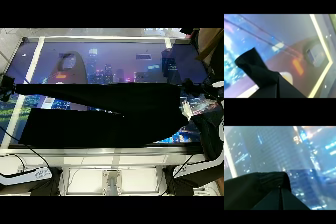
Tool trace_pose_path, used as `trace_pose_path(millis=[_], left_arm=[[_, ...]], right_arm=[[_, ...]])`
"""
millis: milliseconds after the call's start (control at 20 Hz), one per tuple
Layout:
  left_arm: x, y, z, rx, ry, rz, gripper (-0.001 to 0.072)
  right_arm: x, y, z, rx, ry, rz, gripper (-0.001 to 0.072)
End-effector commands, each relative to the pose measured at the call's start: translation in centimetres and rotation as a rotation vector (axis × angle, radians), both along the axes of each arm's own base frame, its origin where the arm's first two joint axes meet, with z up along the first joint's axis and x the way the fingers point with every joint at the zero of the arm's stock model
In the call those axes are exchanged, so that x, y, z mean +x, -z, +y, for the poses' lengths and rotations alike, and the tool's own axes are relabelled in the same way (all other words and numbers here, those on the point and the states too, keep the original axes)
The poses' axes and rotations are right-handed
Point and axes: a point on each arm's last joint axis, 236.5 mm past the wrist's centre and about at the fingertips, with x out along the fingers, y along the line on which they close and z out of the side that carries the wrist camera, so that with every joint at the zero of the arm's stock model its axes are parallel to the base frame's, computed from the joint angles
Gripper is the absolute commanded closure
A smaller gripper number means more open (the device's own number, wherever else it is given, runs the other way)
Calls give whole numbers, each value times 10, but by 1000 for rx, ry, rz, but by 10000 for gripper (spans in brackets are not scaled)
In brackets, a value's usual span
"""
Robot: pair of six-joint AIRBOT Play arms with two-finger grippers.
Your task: Fold the clothes and pants, and hang the long-sleeved shirts on hangers.
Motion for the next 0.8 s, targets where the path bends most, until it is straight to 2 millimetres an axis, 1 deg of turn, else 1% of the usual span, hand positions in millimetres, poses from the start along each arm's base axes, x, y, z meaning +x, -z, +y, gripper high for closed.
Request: trace_pose_path(millis=[0, 50, 100, 200, 300, 400, 500, 550, 600, 650, 700, 750], left_arm=[[18, -36, 13, 105, -79, -136, 704], [21, -46, 16, 134, -97, -171, 704], [23, -52, 17, 158, -104, -189, 704], [24, -53, 15, 188, -84, -181, 704], [28, -51, 3, 230, -4, -141, 704], [34, -58, -12, 303, 103, -108, 704], [43, -79, -22, 373, 172, -119, 704], [48, -91, -23, 383, 182, -136, 704], [54, -100, -26, 388, 197, -148, 704], [60, -105, -30, 387, 214, -154, 704], [65, -106, -33, 382, 235, -151, 704], [71, -99, -38, 372, 262, -134, 704]], right_arm=[[10, 4, 2, -1, 43, -7, 692], [11, 3, 2, -1, 51, -10, 693], [11, 4, 1, -1, 52, -9, 693], [11, 4, 1, -4, 51, -8, 692], [11, 4, 1, -4, 51, -9, 693], [11, 4, 0, -2, 59, -9, 693], [11, 4, 0, -5, 59, -10, 693], [11, 4, 0, -5, 60, -10, 693], [11, 4, 0, -5, 60, -10, 693], [11, 4, -1, -6, 59, -10, 692], [11, 4, 0, -6, 59, -10, 693], [11, 4, 0, -6, 59, -9, 693]])
